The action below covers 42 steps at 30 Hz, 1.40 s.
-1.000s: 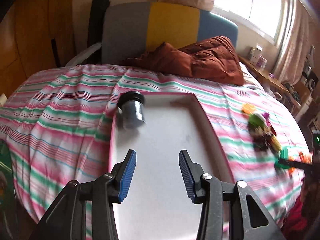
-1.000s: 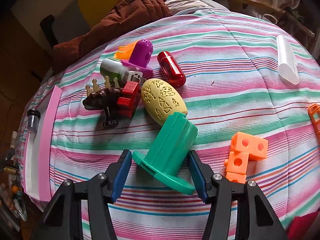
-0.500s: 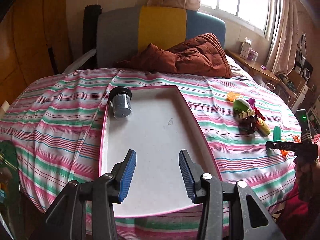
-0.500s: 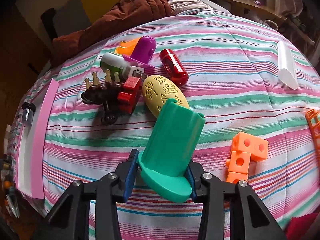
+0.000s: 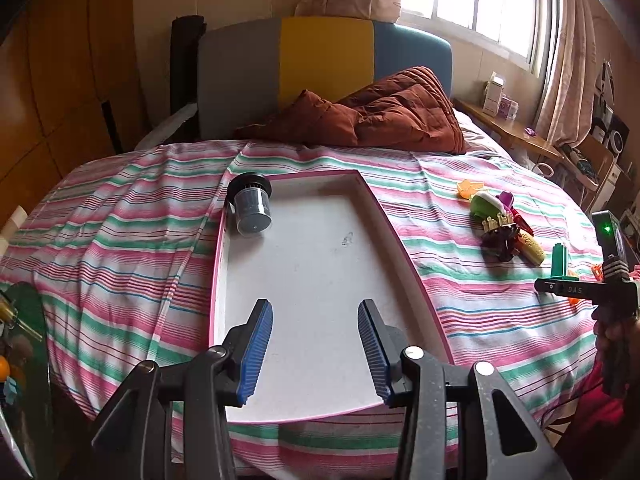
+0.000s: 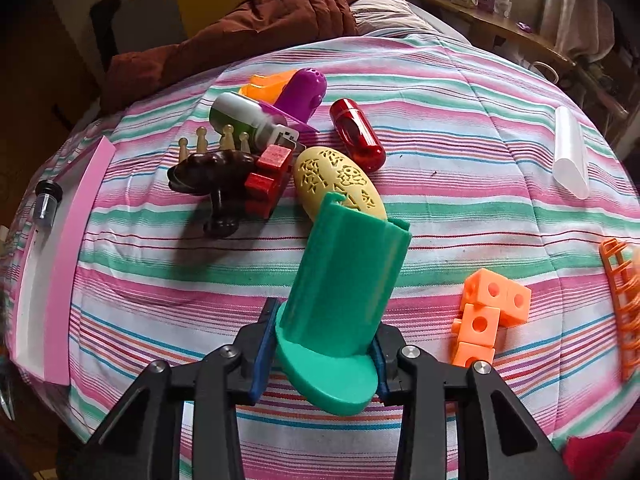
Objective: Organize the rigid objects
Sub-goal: 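Carry the green stand to the tray beside the cup and open the right tool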
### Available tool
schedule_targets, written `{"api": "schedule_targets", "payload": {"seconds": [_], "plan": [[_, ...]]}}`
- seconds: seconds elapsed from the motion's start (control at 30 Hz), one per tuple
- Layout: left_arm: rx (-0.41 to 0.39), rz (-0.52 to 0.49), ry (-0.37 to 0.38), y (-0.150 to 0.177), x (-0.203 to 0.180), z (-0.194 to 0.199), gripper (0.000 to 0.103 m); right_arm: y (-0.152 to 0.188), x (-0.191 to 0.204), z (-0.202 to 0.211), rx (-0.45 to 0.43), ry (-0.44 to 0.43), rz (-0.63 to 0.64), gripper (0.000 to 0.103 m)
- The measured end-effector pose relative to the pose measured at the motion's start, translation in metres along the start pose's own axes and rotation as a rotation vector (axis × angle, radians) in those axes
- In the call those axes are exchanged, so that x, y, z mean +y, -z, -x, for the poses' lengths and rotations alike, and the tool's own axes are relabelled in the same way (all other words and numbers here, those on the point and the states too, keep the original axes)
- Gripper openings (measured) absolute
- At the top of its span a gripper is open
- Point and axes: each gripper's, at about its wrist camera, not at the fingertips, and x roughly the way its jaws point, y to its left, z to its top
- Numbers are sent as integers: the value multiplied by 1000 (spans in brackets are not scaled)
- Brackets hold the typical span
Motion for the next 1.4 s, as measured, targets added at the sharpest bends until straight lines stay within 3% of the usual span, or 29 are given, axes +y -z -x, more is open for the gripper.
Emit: {"api": "schedule_targets", "payload": {"seconds": [0.5,0.73,1.1,1.4], "plan": [[26,12,-39,12,13,-3,45,17,60,2,14,-109,171,39],[23,29,-56,17,30,-1,45,22,109,2,-4,-167,222,39],[5,72,-66,21,56,7,45,-1,199,36,-104,-313,309,39],[17,120,-64,26,76,6,45,-3,280,21,-56,-389,424,39]]}}
